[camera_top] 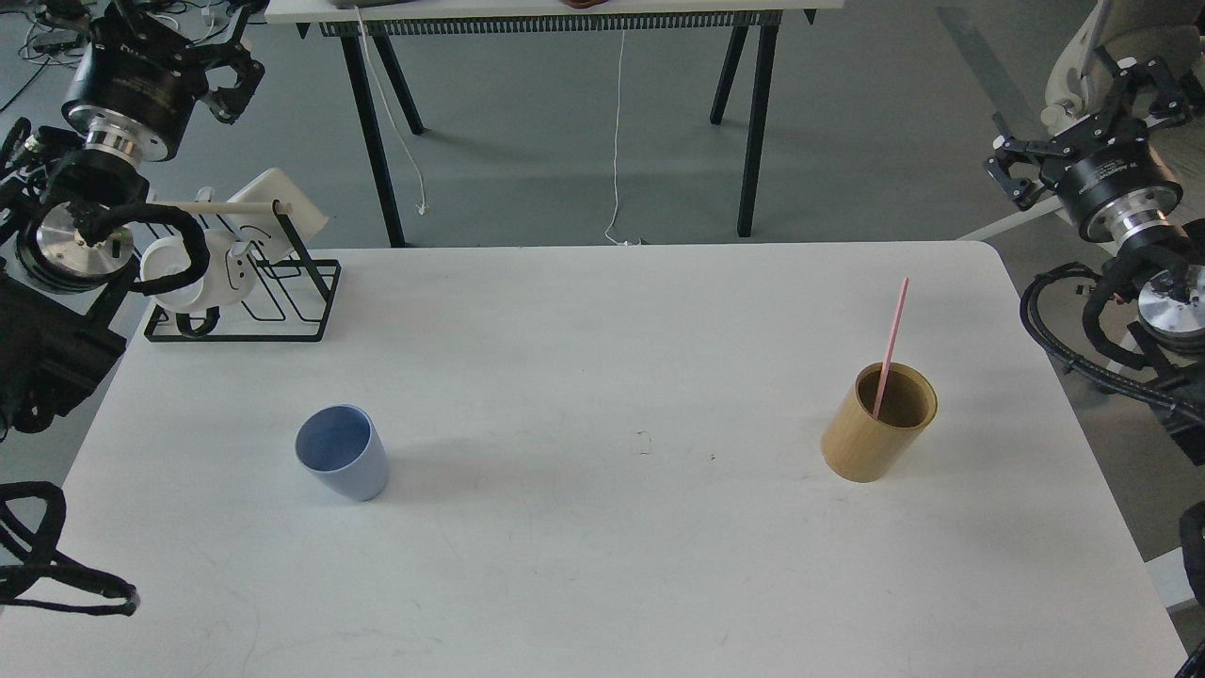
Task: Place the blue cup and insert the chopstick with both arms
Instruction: 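Raise the left arm from rest and swing it toward the blue cup, then lower the left gripper and grasp the blue cup from its side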
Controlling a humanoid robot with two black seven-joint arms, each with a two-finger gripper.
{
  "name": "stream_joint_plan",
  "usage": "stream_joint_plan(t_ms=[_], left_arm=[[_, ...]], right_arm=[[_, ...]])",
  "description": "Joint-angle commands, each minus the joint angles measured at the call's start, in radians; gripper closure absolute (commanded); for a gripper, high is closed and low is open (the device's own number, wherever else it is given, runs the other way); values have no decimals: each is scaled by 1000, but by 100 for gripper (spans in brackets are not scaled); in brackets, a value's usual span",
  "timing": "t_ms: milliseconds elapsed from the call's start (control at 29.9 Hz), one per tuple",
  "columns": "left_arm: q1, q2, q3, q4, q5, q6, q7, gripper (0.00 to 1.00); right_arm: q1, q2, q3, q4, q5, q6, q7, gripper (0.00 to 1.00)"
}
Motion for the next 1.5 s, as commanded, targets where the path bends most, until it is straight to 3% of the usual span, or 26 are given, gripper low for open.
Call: stream_joint_plan(t_ms=[0,468,702,1036,1303,1470], left_arm=[[-3,-5,-11,1,-7,-4,2,0],[0,13,33,-57,37,-39,5,0],[32,161,55,-346,399,-39,-4,0],[181,417,55,-777,973,5,-4,2],[348,639,55,-1025,1298,29,-3,4],[425,714,56,-1065,1481,58,-3,4]], right_arm=[[-2,-3,0,6,0,0,2,1],[0,-3,2,9,0,0,3,1],[0,-41,-1,86,-1,0,3,1],[-2,-57,-1,118,-1,0,3,1],[-2,-73,0,118,-1,0,3,1],[-3,-83,0,117,-1,0,3,1]])
